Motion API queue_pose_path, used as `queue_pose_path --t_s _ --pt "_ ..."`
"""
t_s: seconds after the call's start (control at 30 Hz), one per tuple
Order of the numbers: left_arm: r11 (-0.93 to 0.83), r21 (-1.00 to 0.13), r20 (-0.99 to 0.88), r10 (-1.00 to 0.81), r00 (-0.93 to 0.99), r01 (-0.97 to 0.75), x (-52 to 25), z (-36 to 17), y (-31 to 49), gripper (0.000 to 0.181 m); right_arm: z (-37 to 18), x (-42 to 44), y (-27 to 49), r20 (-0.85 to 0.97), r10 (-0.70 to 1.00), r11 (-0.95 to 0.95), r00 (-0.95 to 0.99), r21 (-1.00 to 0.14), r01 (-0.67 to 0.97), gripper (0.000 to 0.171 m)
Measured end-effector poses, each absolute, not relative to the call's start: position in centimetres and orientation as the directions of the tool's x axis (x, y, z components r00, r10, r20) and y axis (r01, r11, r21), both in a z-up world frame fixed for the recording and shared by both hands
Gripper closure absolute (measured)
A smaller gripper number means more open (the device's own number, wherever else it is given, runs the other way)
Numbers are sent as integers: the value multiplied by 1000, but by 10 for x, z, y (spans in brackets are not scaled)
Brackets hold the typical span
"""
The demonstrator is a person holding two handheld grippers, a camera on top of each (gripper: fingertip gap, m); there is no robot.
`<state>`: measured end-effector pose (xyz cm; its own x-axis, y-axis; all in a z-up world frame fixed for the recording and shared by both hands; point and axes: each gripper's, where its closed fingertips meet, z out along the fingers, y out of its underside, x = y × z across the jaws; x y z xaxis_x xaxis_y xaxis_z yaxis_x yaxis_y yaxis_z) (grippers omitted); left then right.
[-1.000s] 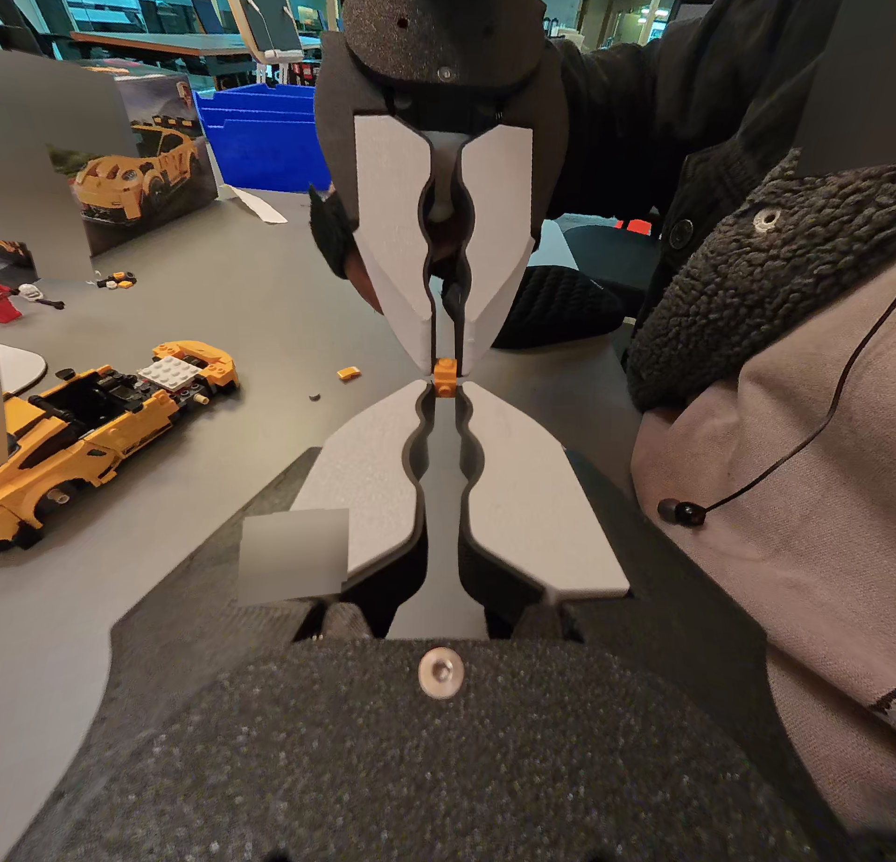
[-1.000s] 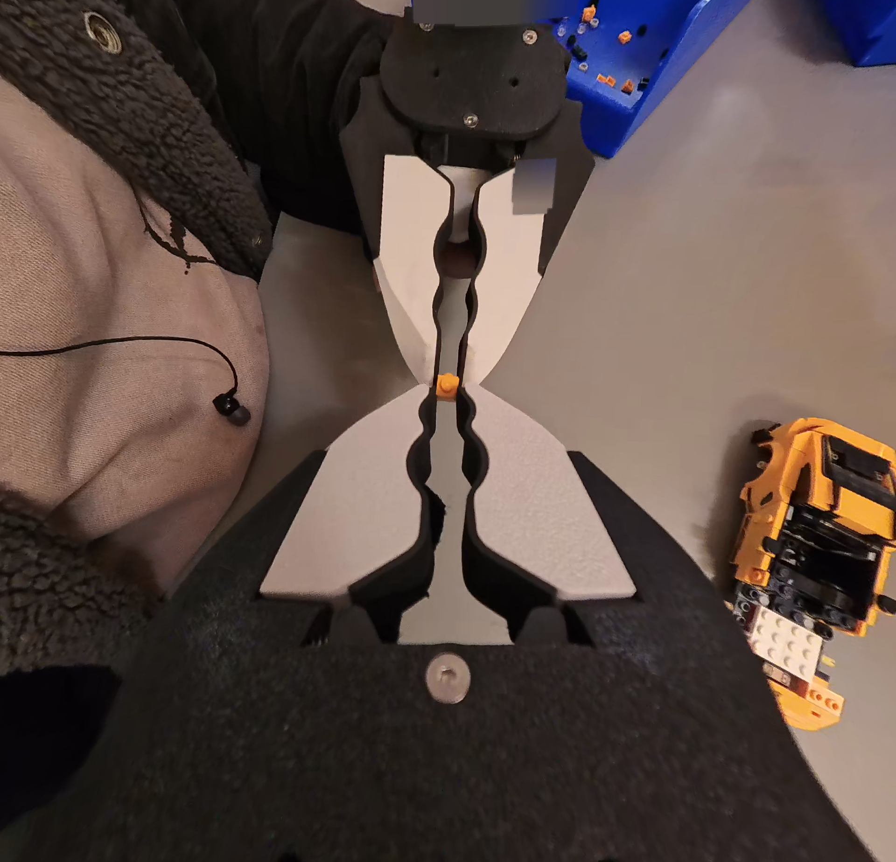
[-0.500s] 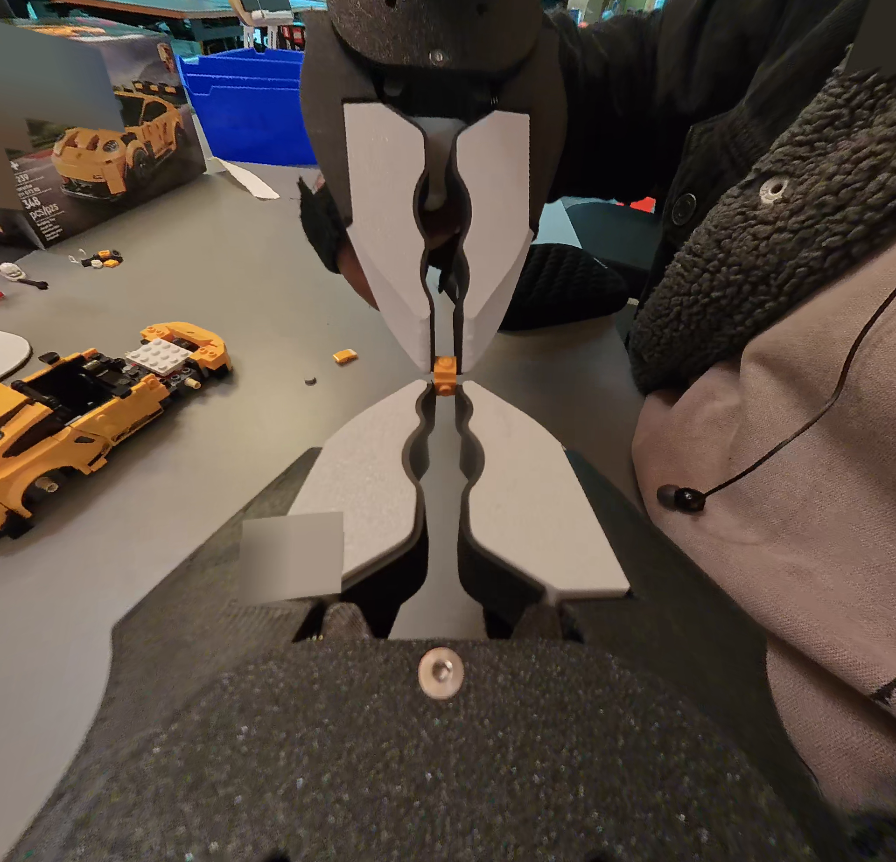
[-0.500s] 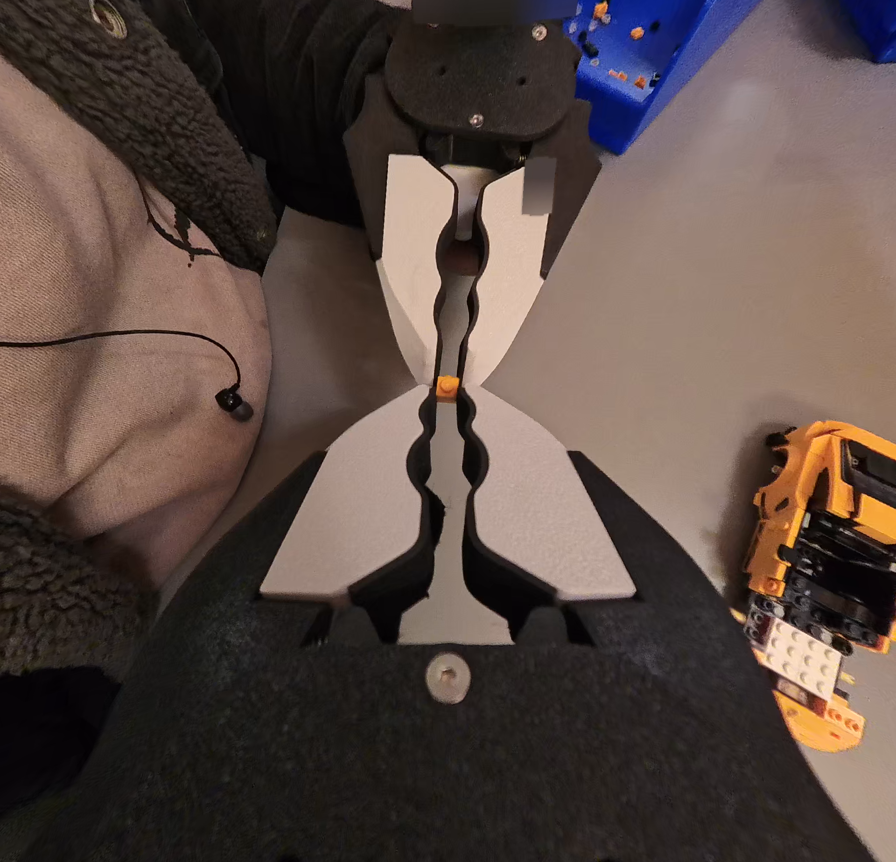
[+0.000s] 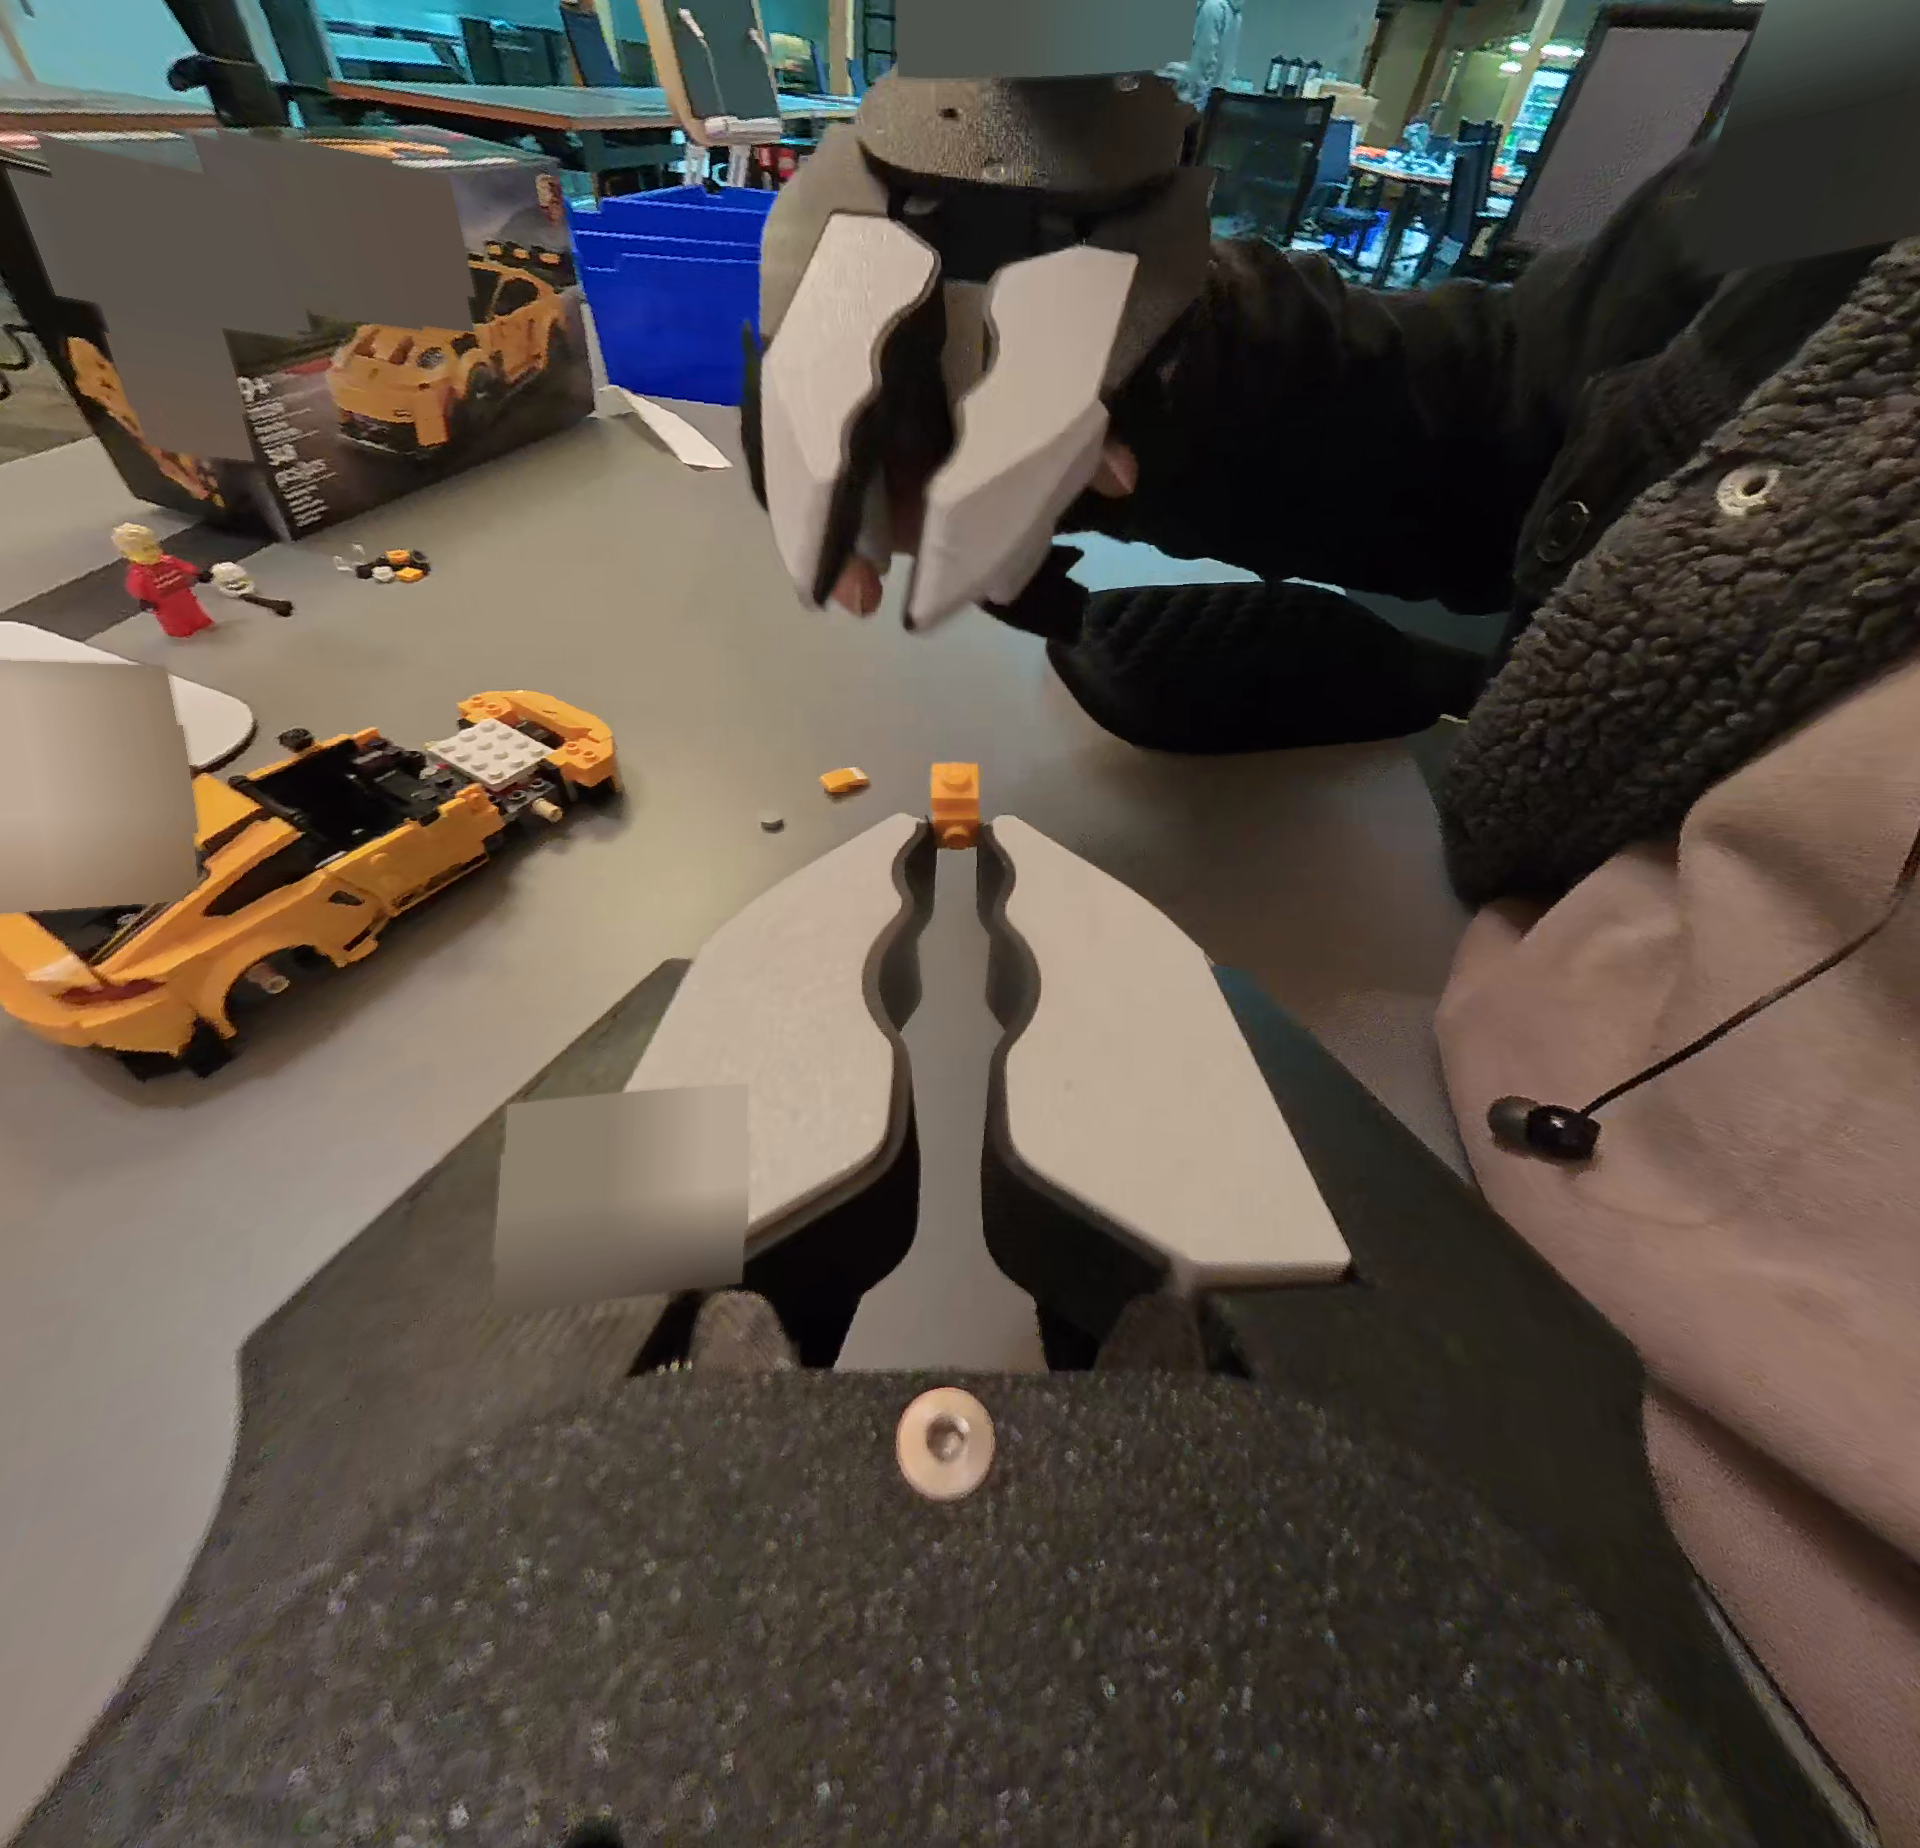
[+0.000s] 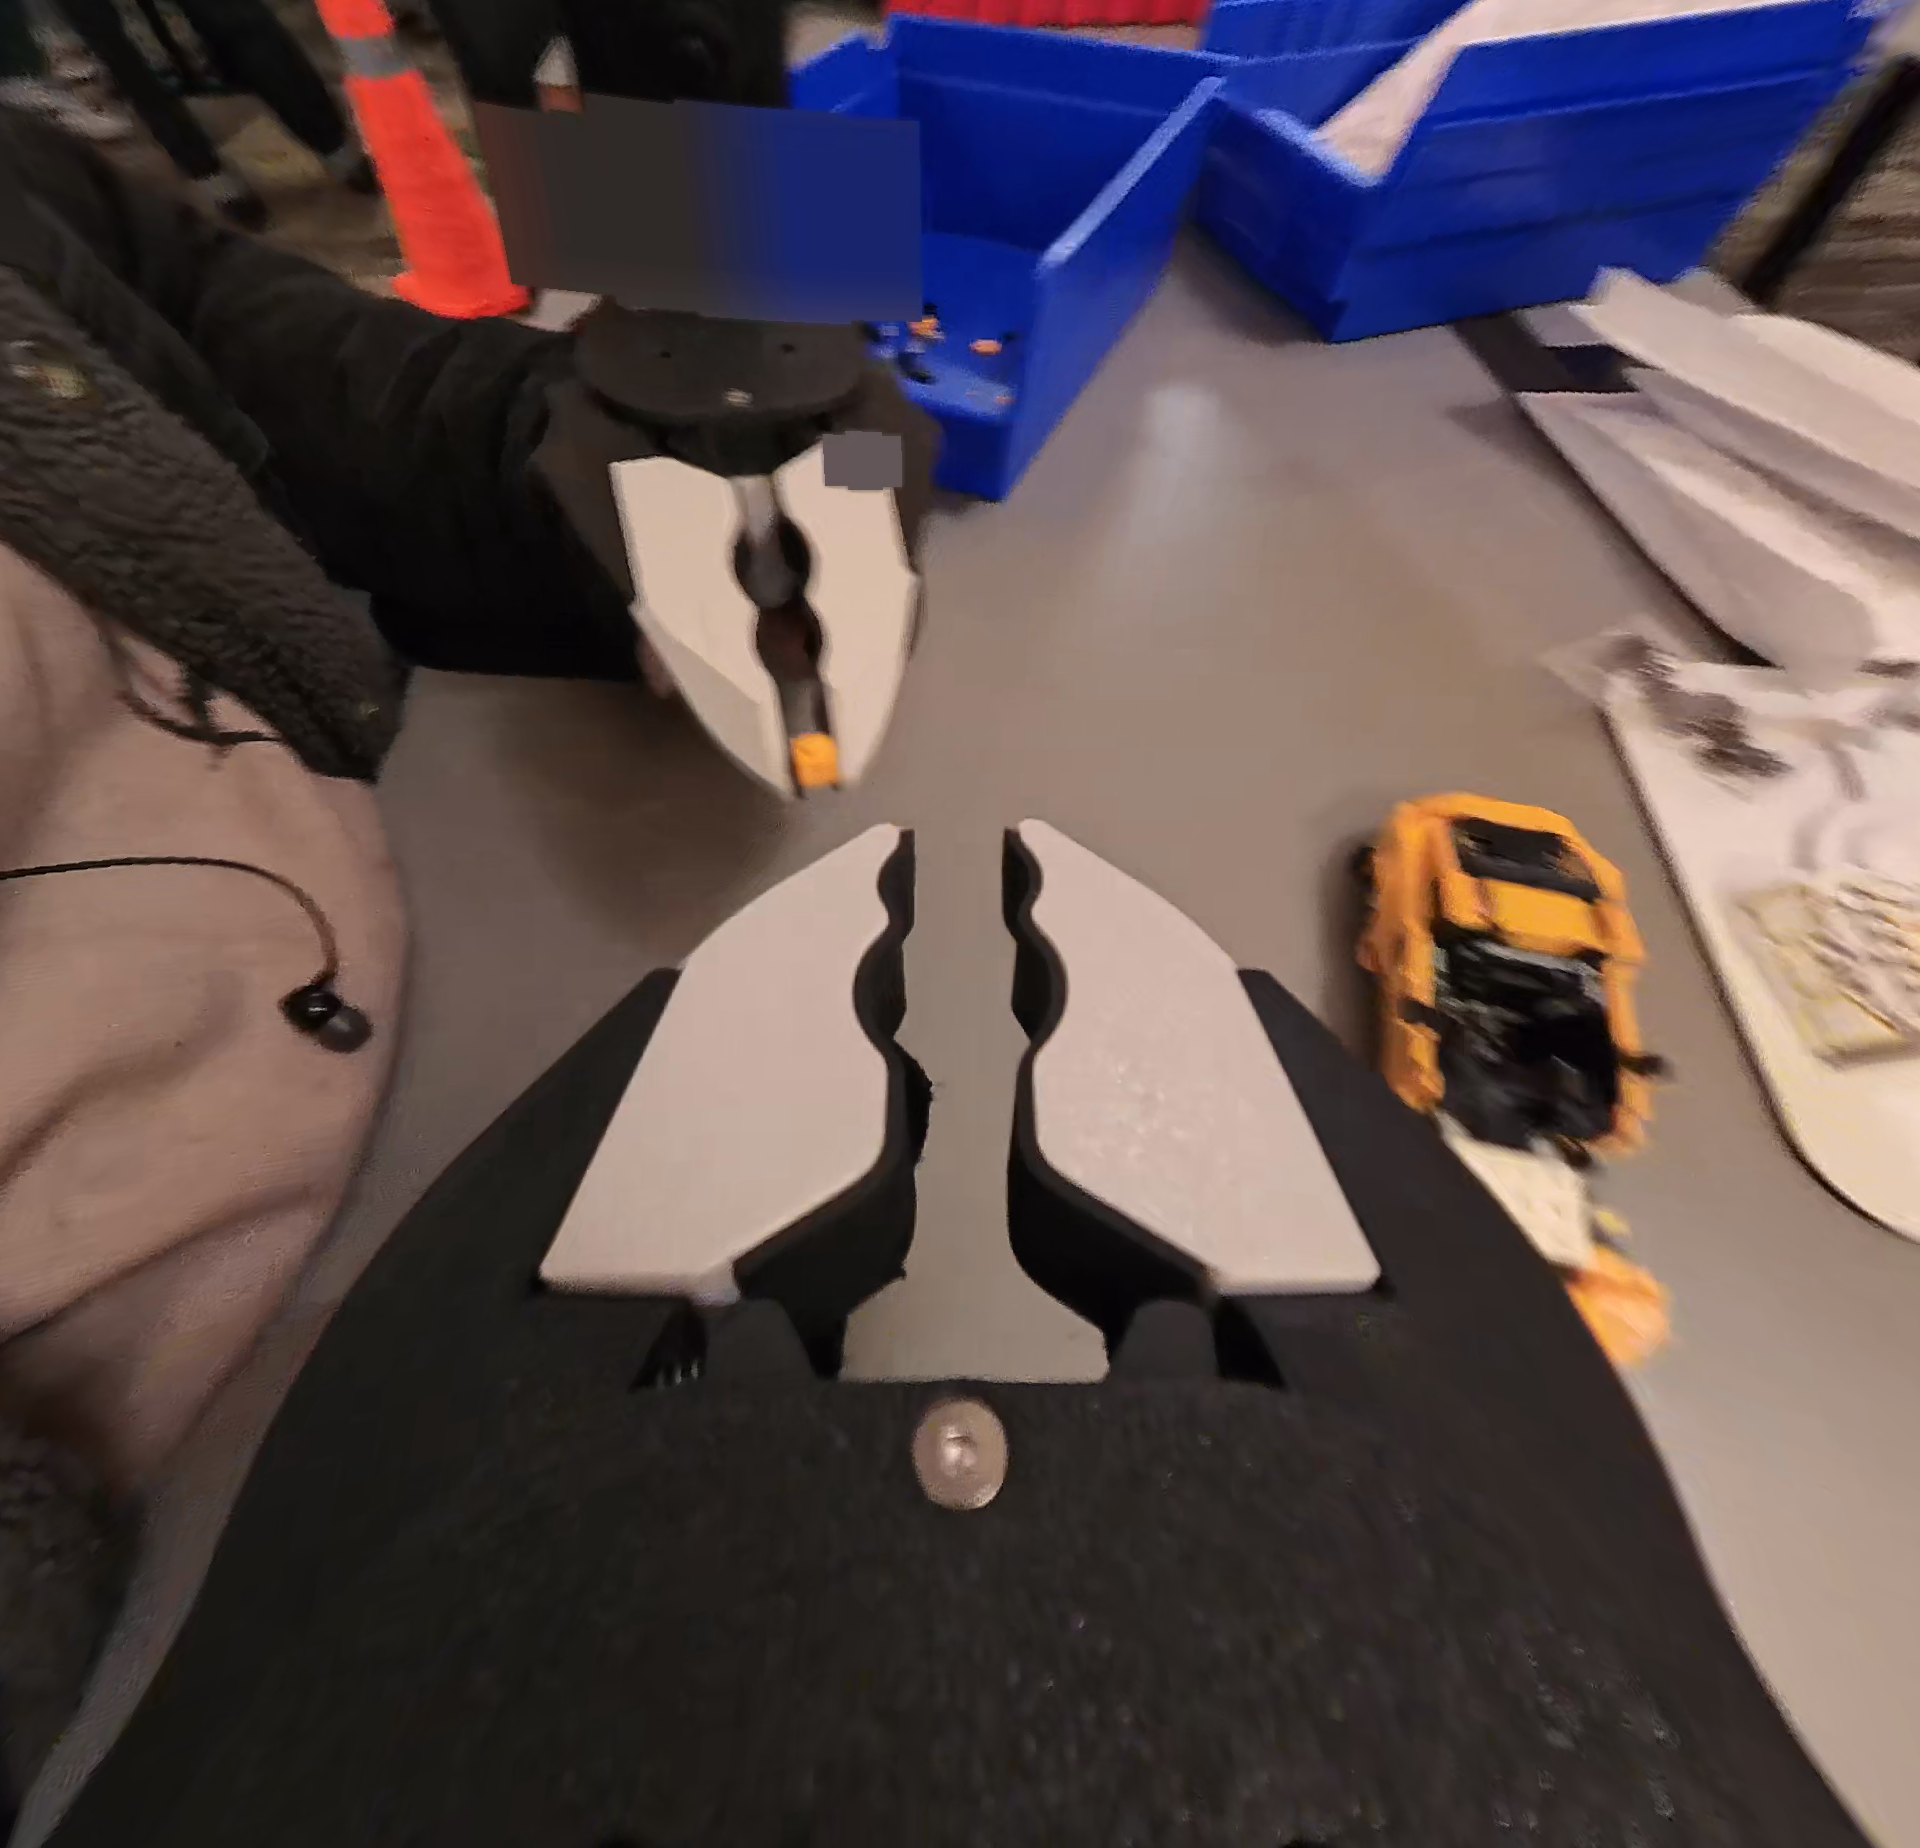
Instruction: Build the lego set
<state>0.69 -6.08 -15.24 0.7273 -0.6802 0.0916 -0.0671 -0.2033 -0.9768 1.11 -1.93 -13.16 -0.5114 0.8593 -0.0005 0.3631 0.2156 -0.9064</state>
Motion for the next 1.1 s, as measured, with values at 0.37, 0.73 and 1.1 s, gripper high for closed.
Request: queue_pose_path --t_s 0.37,0.73,1.1 --pt "-235 -969 99 -642 760 -72 1 -161 -54 174 -194 66 85 13 979 142 -204 -761 633 161" --pt "-244 -966 92 -632 769 -85 0 -165 -53 174 -211 44 46 11 942 227 -334 -754 616 161" --pt "-252 -964 94 -629 772 -88 -1 -166 -53 174 -169 21 6 -50 903 137 -427 -907 397 162"
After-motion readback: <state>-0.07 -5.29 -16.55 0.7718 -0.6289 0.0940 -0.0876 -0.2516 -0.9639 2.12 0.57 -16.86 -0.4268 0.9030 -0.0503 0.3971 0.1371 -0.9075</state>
